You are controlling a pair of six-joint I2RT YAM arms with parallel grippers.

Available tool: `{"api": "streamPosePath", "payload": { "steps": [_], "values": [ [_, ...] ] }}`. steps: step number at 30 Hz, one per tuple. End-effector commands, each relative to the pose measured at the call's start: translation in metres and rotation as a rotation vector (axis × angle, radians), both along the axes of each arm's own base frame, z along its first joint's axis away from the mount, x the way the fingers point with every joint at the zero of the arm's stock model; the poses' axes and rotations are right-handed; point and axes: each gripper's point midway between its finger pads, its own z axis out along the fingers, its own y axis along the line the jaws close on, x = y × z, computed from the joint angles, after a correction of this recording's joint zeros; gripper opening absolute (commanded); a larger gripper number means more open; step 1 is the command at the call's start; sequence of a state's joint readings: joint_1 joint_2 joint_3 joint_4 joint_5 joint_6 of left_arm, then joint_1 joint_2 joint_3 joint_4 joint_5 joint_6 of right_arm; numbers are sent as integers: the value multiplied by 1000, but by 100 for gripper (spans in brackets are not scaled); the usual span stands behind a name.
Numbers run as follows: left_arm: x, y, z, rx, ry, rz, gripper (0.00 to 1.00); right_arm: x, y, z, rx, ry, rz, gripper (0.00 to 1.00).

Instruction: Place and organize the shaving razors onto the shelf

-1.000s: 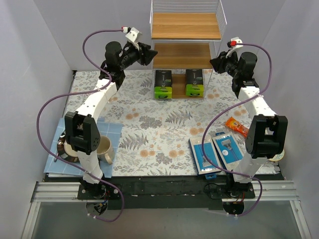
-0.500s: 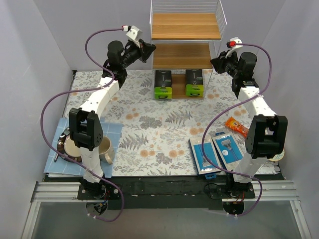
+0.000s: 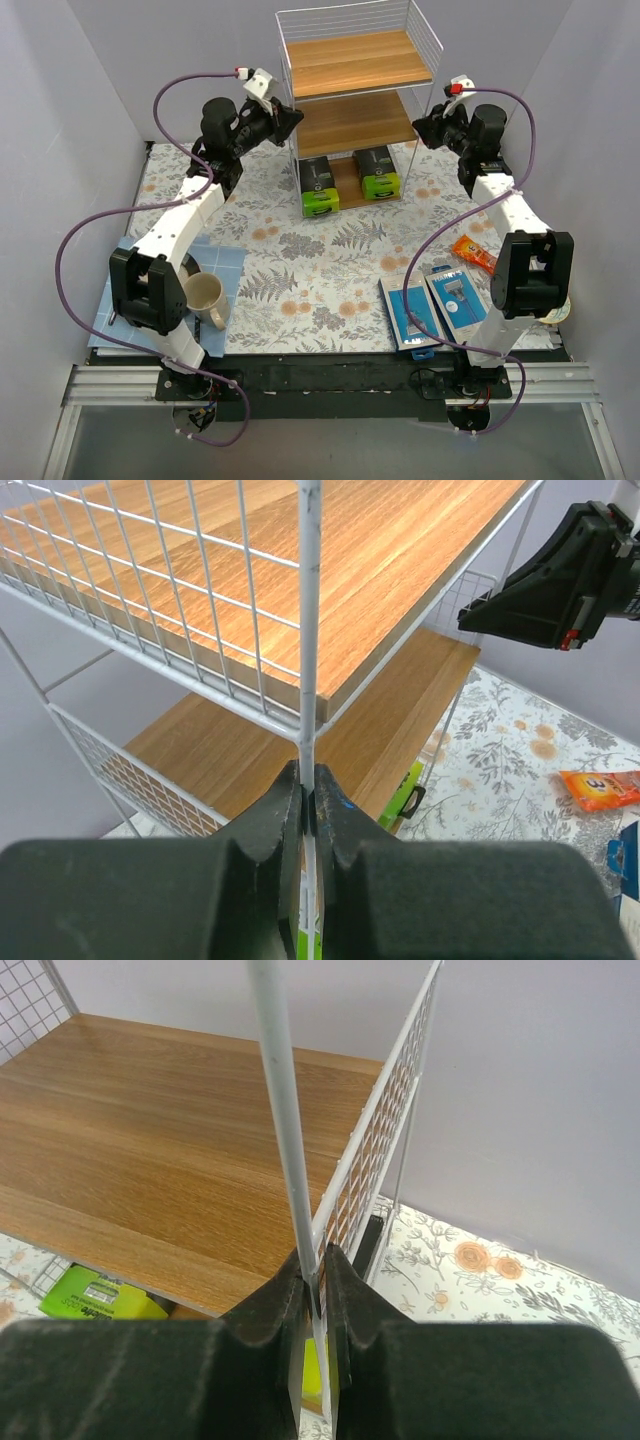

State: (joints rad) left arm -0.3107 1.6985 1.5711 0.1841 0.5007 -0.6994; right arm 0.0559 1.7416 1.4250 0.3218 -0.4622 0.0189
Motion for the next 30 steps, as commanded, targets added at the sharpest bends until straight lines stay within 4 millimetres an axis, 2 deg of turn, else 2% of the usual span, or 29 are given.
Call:
{"api": "streamPosePath", "payload": {
  "steps": [1,3,4,6,7,8,9,10,11,13,14,15,16,17,18,19,20,21,23,24,26,27,28,29,30],
  "values": [
    [-30,34,78,0,-213,108,0,-13,28,29,24,-44,86,17],
    [-30,40,80,4,-214,134,2,-16,35,27,25,-39,98,17],
    [-31,42,83,17,-228,138,29,-17,37,27,25,-37,103,17],
    [-34,44,82,31,-221,144,51,-21,37,25,26,-16,96,21],
    [-38,45,84,41,-229,141,63,-19,30,24,24,-5,54,34],
    [-42,45,79,54,-208,132,68,-22,24,29,23,-6,23,42],
    [-46,45,77,60,-201,128,71,-23,12,24,21,16,-10,50],
    [-49,46,70,69,-182,126,74,-27,3,19,21,46,-33,62],
    [-60,50,72,71,-176,127,78,-34,-4,23,18,49,-44,65],
    [-71,53,65,78,-141,126,81,-48,-30,7,-9,128,-101,72],
    [-82,57,53,74,-86,129,86,-53,-38,0,-20,154,-122,78],
    [-88,59,46,66,-52,134,87,-59,-56,-14,-27,200,-168,87],
    [-96,58,37,66,-22,115,88,-72,-67,-18,-35,235,-202,91],
    [-107,55,5,88,66,78,88,-86,-79,-35,-61,306,-217,91],
    [-125,55,5,81,76,48,88,-96,-82,-44,-78,340,-215,92],
    [-137,53,-6,76,113,15,88,-113,-83,-52,-106,365,-200,92],
    [-155,45,-39,82,204,-64,88,-132,-84,-70,-173,421,-165,92],
    [-171,44,-43,58,237,-95,87,-145,-80,-78,-209,432,-122,90],
    [-194,33,-71,62,330,-159,85,-187,-57,-98,-261,484,52,86],
    [-205,29,-94,64,396,-178,85,-200,-52,-106,-273,522,86,85],
    [-224,12,-111,68,437,-251,85,-223,-32,-118,-267,597,189,85],
    [-234,6,-132,71,490,-278,85,-242,-25,-128,-253,686,228,83],
    [-245,-6,-140,64,528,-321,85,-250,-22,-135,-232,732,247,82],
    [-246,-13,-143,45,531,-340,86,-265,-7,-146,-240,781,300,82],
    [-245,-17,-151,38,549,-336,86,-273,-4,-153,-215,842,289,82]
  ]
}}
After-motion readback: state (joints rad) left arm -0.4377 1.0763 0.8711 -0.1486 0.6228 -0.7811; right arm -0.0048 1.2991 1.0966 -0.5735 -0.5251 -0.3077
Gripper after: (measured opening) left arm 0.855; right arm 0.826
